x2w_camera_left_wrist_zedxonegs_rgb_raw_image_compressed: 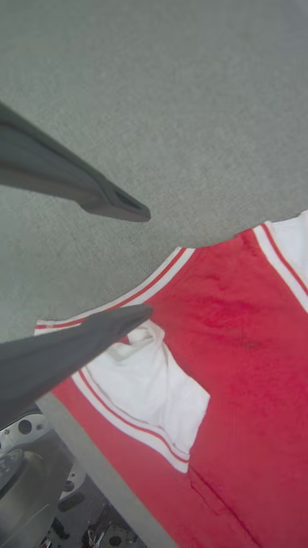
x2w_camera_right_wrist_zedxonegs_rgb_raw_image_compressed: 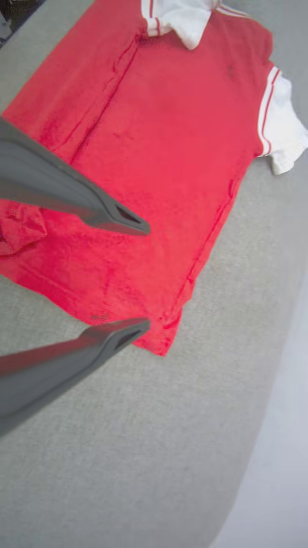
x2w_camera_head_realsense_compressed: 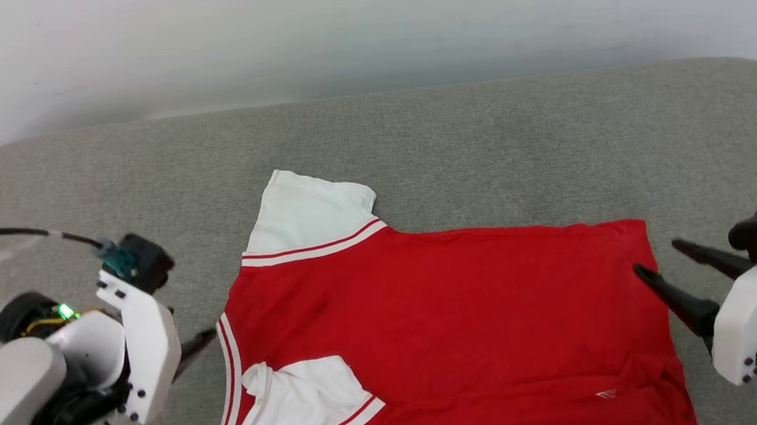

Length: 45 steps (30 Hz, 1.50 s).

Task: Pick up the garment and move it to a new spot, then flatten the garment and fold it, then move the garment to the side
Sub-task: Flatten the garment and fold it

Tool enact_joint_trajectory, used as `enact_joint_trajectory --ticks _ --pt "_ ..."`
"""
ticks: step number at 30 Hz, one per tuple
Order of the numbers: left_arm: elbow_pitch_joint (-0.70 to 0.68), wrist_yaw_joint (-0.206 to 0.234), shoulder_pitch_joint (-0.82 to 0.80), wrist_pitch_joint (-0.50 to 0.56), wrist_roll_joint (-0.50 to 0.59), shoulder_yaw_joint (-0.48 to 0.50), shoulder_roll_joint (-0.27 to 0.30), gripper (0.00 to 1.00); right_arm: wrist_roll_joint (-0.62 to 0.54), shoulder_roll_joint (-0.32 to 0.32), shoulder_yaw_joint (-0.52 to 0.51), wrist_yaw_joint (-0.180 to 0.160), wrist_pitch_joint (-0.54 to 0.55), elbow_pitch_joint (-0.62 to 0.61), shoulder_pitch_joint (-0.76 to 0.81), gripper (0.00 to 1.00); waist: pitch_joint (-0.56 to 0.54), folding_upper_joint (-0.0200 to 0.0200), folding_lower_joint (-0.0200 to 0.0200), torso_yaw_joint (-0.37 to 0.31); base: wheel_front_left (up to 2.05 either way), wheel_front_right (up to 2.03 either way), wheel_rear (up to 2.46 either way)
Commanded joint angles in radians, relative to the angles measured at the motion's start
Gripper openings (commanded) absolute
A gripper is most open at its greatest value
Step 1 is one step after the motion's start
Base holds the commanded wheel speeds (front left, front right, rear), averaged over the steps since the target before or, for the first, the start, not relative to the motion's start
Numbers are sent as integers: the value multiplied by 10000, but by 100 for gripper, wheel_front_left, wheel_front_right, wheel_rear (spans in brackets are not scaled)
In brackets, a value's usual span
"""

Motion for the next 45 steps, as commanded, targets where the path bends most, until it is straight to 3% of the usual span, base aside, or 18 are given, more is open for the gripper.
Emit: enact_joint_trajectory --ticks 1,6,11,20,27,33,34,40,45 --pt "109 210 -347 -434 363 234 -81 100 -559 508 -546 -6 -753 -48 -130 100 30 0 0 -60 0 0 0" --pt "789 496 -1114 -1484 1106 678 -494 100 -2190 1827 -1987 -6 -2567 -227 27 100 236 0 0 -248 0 0 0" --pt "1412 486 -1752 -1926 1401 871 -914 100 -3359 2913 -3104 -6 -3720 -560 366 100 509 0 0 -417 0 0 0" --pt "2823 67 -3558 -1105 1020 1185 -1799 100 -5000 4694 -4618 -4 -5318 -1548 1254 100 1547 0 0 -818 0 0 0" --pt "3472 -428 -5448 879 293 1365 -2125 100 -5528 5090 -4591 -6 -5533 -2208 1022 100 2670 0 0 -1256 0 0 0" --pt "3729 -629 -6852 3101 -111 1151 -1958 100 -5623 5317 -4604 -6 -5556 -2511 524 100 3653 0 0 -1654 0 0 0" --pt "3798 -637 -7255 4019 -45 922 -1845 100 -5636 5381 -4605 -6 -5556 -2642 367 100 4076 0 0 -1805 0 0 0" --pt "4013 -691 -7383 4904 509 264 -1566 100 -5680 5499 -4604 -6 -5556 -2764 89 100 4643 0 0 -2014 0 0 0" --pt "4188 -762 -6930 4953 329 40 -1670 100 -5771 5471 -4577 -6 -5558 -2719 -71 100 4786 0 0 -2073 0 0 0"
